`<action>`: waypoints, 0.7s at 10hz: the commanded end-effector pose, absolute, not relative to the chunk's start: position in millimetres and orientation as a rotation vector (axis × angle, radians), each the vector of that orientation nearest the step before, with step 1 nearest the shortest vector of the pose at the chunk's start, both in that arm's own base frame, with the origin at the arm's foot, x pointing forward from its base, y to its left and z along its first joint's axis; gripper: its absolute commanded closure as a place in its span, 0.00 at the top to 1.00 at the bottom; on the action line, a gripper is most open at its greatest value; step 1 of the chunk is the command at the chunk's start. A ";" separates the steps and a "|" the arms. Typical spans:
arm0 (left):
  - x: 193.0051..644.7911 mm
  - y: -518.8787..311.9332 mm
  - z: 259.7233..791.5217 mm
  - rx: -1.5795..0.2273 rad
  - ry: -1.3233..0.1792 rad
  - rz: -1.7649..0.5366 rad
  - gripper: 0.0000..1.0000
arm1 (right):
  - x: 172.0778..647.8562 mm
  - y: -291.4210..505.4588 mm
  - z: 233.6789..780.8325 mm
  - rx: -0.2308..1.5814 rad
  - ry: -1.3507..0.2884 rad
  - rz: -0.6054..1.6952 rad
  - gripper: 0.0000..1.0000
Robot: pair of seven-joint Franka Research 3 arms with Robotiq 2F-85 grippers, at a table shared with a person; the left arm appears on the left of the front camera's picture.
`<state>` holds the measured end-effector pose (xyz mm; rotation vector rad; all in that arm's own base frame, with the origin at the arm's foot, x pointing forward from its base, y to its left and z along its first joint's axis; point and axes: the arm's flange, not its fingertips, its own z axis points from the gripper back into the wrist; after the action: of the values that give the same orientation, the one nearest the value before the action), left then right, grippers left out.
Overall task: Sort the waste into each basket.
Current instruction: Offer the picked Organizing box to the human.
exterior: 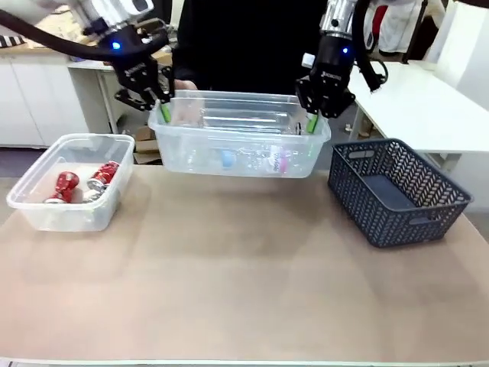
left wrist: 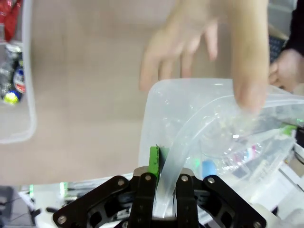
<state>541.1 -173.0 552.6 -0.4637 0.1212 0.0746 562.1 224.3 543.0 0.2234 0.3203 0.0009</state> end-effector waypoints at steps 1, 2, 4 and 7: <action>566.1 -178.8 552.4 -0.474 0.145 0.114 0.06 | 576.6 235.1 548.0 0.254 0.345 -0.053 0.05; 569.7 -176.9 545.5 -0.486 0.160 0.120 0.06 | 579.1 234.6 542.0 0.256 0.355 -0.054 0.05; 569.0 -169.7 537.4 -0.501 0.174 0.133 0.06 | 580.0 236.4 534.0 0.250 0.371 -0.050 0.05; 563.4 -168.0 535.4 -0.503 0.211 0.166 0.06 | 578.2 240.0 535.4 0.259 0.365 -0.095 0.05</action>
<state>570.4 -166.7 531.6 -0.4633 0.1728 0.1089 579.4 230.2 530.1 0.2213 0.3447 -0.0328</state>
